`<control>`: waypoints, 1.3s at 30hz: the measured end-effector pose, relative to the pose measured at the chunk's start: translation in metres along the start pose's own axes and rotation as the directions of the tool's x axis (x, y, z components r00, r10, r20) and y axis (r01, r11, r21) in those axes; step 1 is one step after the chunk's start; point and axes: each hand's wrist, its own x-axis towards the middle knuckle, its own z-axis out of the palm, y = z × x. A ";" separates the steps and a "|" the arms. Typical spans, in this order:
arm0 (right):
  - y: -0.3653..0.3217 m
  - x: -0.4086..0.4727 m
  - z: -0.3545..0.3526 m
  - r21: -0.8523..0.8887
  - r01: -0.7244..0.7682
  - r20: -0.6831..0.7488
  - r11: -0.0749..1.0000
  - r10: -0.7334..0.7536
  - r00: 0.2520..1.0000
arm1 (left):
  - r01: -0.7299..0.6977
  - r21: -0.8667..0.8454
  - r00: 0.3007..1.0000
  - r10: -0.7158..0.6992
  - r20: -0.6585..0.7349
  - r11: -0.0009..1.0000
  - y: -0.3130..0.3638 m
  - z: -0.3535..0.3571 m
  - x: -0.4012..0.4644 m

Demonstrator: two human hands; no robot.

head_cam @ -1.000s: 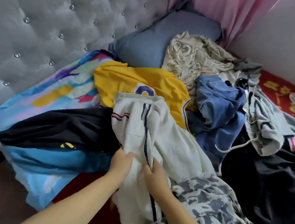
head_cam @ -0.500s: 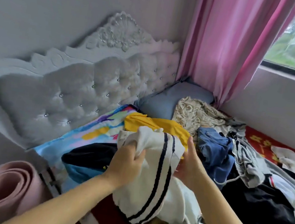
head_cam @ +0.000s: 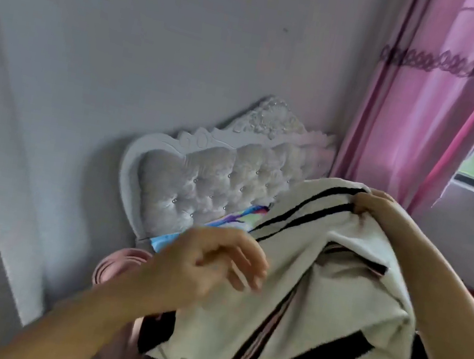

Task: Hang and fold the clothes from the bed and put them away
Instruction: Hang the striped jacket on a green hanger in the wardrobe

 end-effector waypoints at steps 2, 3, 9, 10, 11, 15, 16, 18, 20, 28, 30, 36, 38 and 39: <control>-0.022 -0.015 0.006 -0.022 -0.008 0.026 1.000 0.008 1.000 | -0.039 0.485 0.963 0.162 -0.213 0.874 -0.008 -0.042 -0.033; -0.031 -0.022 0.013 -0.080 -0.031 0.014 0.996 0.032 0.999 | 0.014 0.710 0.982 0.123 -0.141 0.704 -0.017 -0.053 -0.046; -0.059 -0.072 0.061 -0.028 0.054 0.051 0.998 -0.053 0.997 | 0.107 0.353 0.994 -0.100 -0.038 0.929 -0.039 0.031 -0.087; -0.060 -0.074 0.063 -0.029 0.050 0.080 0.998 -0.048 0.996 | 0.179 0.225 0.977 -0.145 -0.160 0.958 -0.029 0.039 -0.082; -0.057 -0.078 0.064 -0.048 0.049 0.098 0.998 -0.045 0.994 | 0.228 0.120 0.943 -0.188 -0.277 0.966 -0.020 0.041 -0.078; -0.024 -0.093 0.065 -0.589 0.069 0.093 0.805 -0.017 0.996 | 0.346 -0.058 0.786 -0.323 -0.527 0.937 0.026 0.043 -0.094; -0.013 -0.103 0.072 -0.763 0.100 0.123 0.638 -0.008 0.992 | 0.371 -0.137 0.737 -0.381 -0.558 0.919 0.034 0.041 -0.100; 0.004 -0.131 0.099 -0.847 0.234 0.268 0.477 0.004 0.964 | 0.409 -0.273 0.613 -0.483 -0.625 0.871 0.044 0.035 -0.110; 0.014 -0.176 0.143 -0.706 0.384 0.478 0.595 0.000 0.879 | 0.434 -0.369 0.509 -0.561 -0.653 0.822 0.055 0.031 -0.121; 0.033 -0.257 0.251 -0.543 0.496 0.525 0.678 -0.187 0.830 | 0.631 -0.332 0.461 -0.683 -0.567 0.701 0.074 0.006 -0.204; 0.032 -0.257 0.272 -0.495 0.361 0.461 0.790 -0.114 0.880 | 0.690 -0.263 0.543 -0.722 -0.429 0.675 0.088 -0.021 -0.233; -0.013 -0.267 0.388 0.206 -0.355 0.413 0.912 0.248 0.877 | 0.776 -0.015 0.530 -0.664 -0.528 0.631 0.125 -0.109 -0.349; -0.030 -0.271 0.434 0.301 -0.413 0.422 0.860 0.268 0.866 | 0.796 0.030 0.456 -0.567 -0.685 0.604 0.125 -0.123 -0.404; -0.034 -0.272 0.452 0.321 -0.430 0.430 0.844 0.275 0.860 | 0.813 0.047 0.421 -0.530 -0.736 0.581 0.123 -0.124 -0.430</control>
